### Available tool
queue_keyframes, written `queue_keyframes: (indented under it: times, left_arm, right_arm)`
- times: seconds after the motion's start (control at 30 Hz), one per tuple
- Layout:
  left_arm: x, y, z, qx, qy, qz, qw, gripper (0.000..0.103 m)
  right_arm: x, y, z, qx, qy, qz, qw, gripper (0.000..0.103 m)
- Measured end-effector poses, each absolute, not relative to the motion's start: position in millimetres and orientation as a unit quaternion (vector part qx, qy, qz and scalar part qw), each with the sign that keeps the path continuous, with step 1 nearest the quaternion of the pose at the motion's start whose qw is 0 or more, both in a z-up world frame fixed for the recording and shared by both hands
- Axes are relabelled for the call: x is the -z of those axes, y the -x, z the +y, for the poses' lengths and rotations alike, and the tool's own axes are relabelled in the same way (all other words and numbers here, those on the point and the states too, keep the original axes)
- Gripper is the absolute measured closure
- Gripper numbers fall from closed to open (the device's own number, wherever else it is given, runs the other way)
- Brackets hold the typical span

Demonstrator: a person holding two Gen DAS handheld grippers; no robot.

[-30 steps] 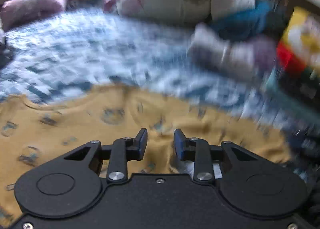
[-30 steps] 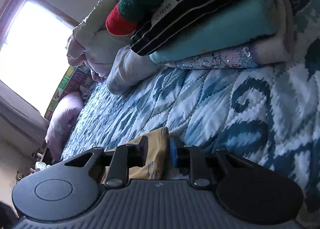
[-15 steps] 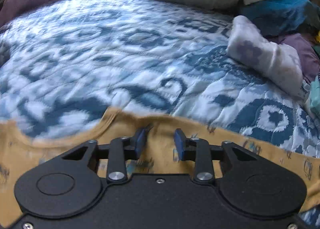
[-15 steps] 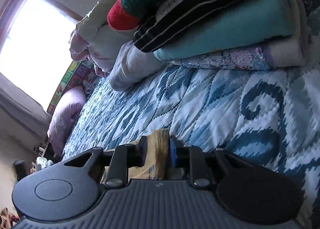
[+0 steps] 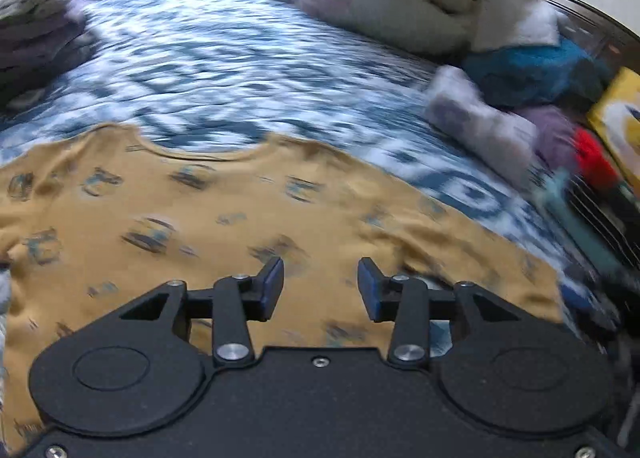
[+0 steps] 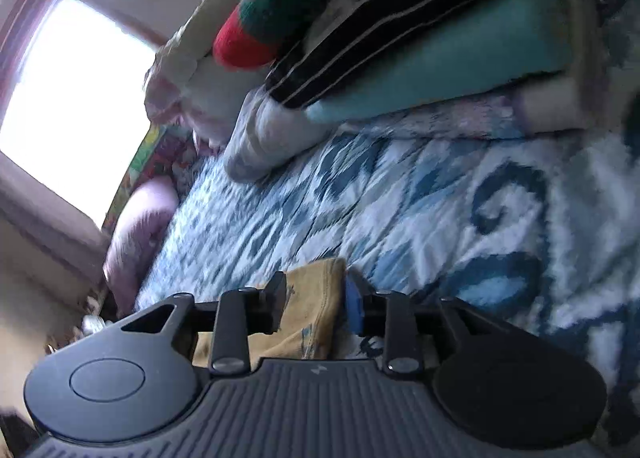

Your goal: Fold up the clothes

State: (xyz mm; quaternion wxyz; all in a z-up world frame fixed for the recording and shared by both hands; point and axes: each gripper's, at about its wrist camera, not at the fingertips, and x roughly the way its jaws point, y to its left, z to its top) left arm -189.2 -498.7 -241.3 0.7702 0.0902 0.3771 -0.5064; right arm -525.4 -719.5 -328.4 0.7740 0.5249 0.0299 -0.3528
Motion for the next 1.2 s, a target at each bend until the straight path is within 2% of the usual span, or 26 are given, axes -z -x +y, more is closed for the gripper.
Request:
queue_keyframes:
  times: [0.17, 0.3, 0.37, 0.53, 0.6, 0.7, 0.83, 1.07, 1.13, 1.17, 1.2]
  left_arm:
    - [231, 275, -532, 0.584, -0.194, 0.292, 0.732, 0.064]
    - [243, 339, -561, 0.622, -0.29, 0.196, 0.701, 0.064]
    - [255, 364, -572, 0.627, -0.34, 0.146, 0.685, 0.064]
    - [281, 398, -591, 0.63, -0.418, 0.077, 0.65, 0.064]
    - [290, 407, -597, 0.623, -0.449, 0.042, 0.639, 0.065]
    - [298, 421, -607, 0.615, -0.477, -0.004, 0.628, 0.068]
    - [306, 434, -623, 0.606, -0.498, -0.045, 0.619, 0.072]
    - [307, 450, -641, 0.578, -0.516, -0.062, 0.629, 0.072]
    - [307, 448, -643, 0.568, -0.513, -0.049, 0.641, 0.079]
    - [305, 446, -645, 0.565, -0.509, -0.034, 0.649, 0.091]
    - [303, 442, -647, 0.562, -0.503, -0.018, 0.657, 0.097]
  right_arm:
    - [327, 545, -718, 0.362, -0.538, 0.019, 0.761, 0.059]
    - [325, 557, -716, 0.342, -0.546, 0.015, 0.765, 0.046]
    - [325, 561, -717, 0.331, -0.549, 0.016, 0.767, 0.045]
    - [326, 568, -721, 0.301, -0.559, 0.019, 0.772, 0.043]
    - [326, 571, -726, 0.284, -0.57, 0.014, 0.771, 0.037]
    - [325, 577, -730, 0.265, -0.58, 0.004, 0.77, 0.033]
    - [327, 587, -736, 0.26, -0.595, -0.014, 0.76, 0.033]
    - [329, 601, -742, 0.268, -0.6, -0.024, 0.753, 0.032]
    - [331, 604, -742, 0.269, -0.601, -0.025, 0.753, 0.032]
    - [332, 604, -742, 0.269, -0.6, -0.025, 0.753, 0.032]
    - [332, 604, -742, 0.27, -0.599, -0.024, 0.754, 0.032]
